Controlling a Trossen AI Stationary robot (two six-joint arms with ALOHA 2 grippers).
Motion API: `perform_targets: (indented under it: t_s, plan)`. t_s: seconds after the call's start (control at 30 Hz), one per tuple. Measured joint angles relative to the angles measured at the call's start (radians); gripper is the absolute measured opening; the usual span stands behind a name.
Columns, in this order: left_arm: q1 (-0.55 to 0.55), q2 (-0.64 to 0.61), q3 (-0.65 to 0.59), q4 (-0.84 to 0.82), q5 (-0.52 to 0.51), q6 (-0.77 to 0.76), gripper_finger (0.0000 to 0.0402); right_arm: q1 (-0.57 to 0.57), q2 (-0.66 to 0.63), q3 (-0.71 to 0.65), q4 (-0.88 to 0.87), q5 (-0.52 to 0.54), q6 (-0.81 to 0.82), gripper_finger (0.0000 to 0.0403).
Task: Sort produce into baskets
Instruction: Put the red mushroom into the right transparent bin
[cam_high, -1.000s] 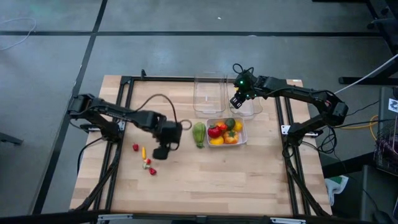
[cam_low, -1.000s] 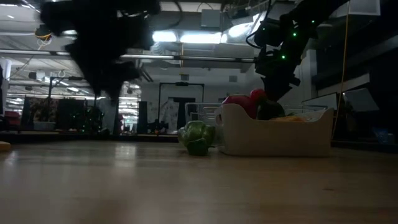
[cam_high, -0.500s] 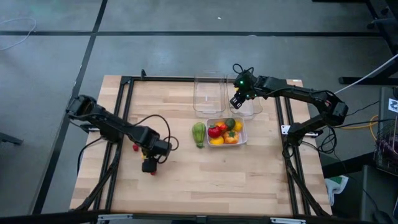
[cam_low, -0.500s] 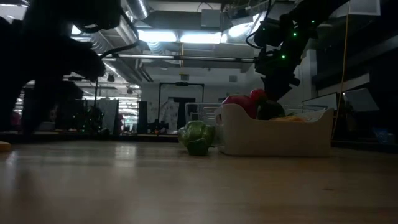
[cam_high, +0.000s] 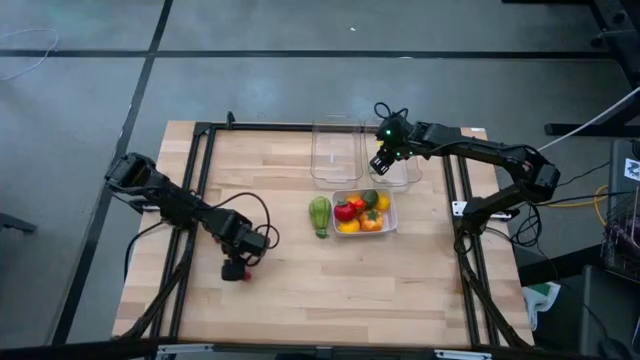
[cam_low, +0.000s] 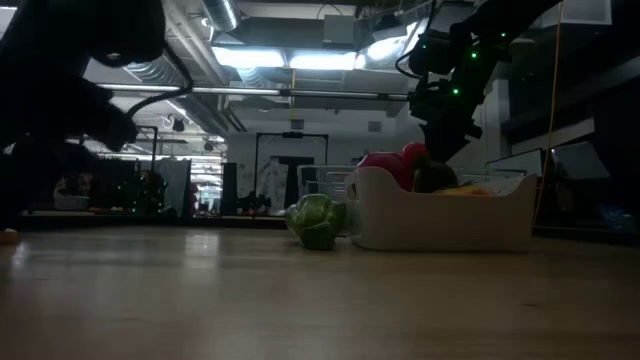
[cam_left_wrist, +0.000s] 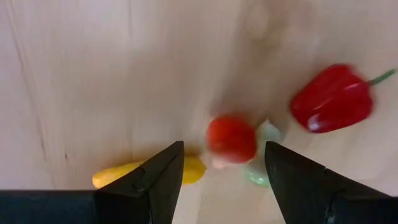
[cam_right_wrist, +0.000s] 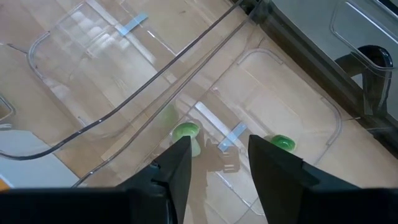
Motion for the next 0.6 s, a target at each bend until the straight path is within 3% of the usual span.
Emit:
perform_targets:
  t_s: [0.43,0.6]
  plan:
    - [0.000,0.000,-0.045,0.085,-0.001,-0.032,0.0217,0.000,0.000,0.000,0.000,0.000,0.000,0.0159]
    - [0.002,0.000,-0.045,0.088,-0.006,-0.032,0.0183,0.000,0.000,0.000,0.001,0.000,0.000,0.0159]
